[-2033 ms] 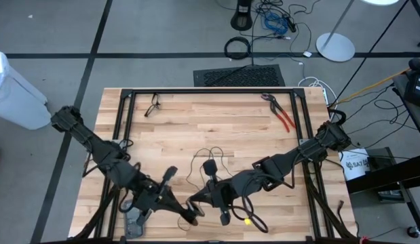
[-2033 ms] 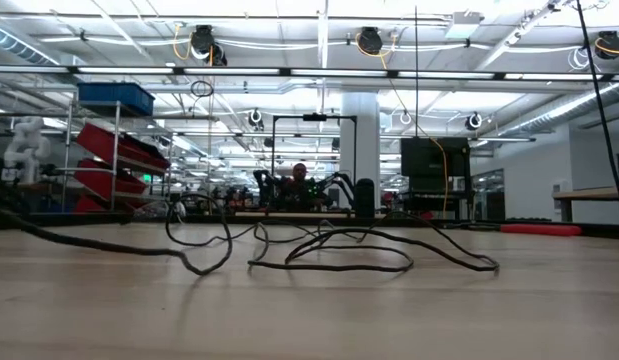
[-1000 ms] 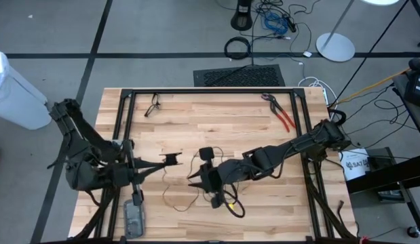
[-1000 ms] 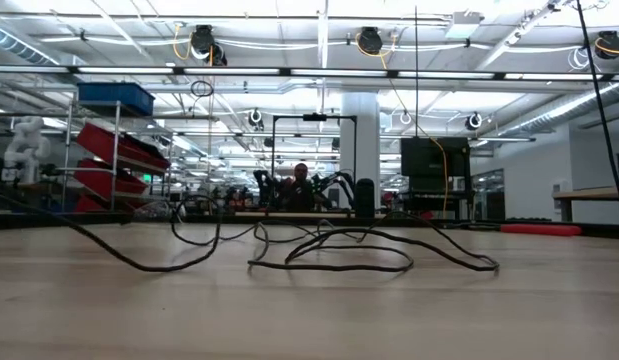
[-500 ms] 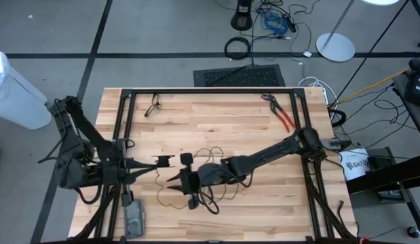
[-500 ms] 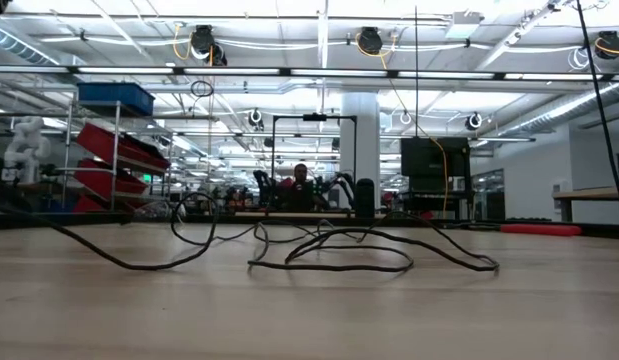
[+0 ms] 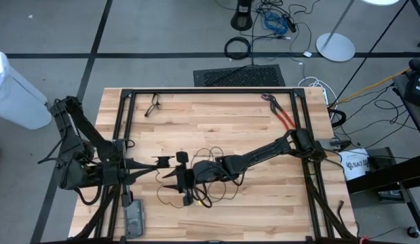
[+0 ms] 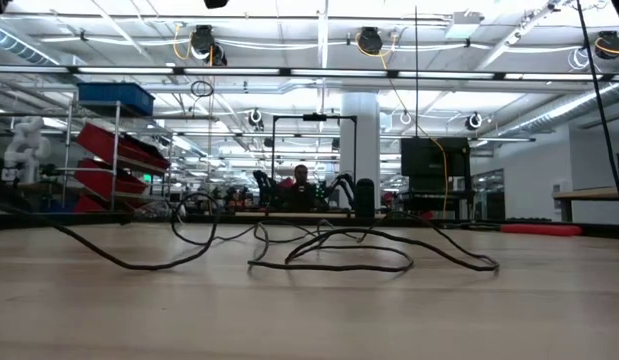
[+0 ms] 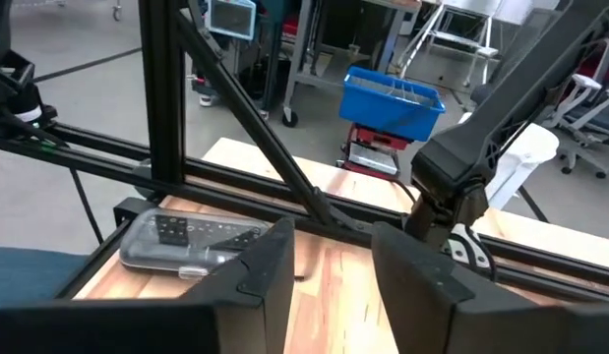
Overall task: Coil cords
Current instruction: Coil the black wire onto the spool
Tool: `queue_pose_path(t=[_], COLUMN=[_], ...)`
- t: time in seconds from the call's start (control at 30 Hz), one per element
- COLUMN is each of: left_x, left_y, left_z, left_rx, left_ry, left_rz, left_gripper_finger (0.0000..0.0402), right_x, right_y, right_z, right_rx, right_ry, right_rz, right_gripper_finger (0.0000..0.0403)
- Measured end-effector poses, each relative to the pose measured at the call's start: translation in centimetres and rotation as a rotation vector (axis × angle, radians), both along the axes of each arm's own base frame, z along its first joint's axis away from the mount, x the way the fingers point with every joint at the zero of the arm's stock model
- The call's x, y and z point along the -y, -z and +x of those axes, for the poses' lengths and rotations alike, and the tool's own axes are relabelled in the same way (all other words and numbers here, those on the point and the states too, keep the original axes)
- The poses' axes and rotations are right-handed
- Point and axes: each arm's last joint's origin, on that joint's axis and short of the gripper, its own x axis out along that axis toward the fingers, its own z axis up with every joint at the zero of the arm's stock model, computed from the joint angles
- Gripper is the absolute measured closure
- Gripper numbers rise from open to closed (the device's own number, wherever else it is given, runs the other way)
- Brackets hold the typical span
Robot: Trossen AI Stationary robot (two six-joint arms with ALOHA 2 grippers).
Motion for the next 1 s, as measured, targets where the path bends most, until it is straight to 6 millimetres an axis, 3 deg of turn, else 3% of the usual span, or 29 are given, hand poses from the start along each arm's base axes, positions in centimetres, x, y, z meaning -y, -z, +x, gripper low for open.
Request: queue_pose_path(t=[0.57, 1.0], left_x=[0.0, 0.0], left_y=[0.0, 0.0], left_z=[0.0, 0.0], left_rx=[0.0, 0.0], left_ry=[0.0, -0.001], left_rz=[-0.001, 0.0], left_gripper_finger=[0.04, 0.04], right_x=[0.3, 0.3], right_y=[0.0, 1.2], right_z=[0.1, 0.8], right_rx=[-0.005, 0.007], right_ry=[-0.01, -0.032], right_rz=[0.029, 0.054], right_gripper_finger=[0.0277, 0.0279])
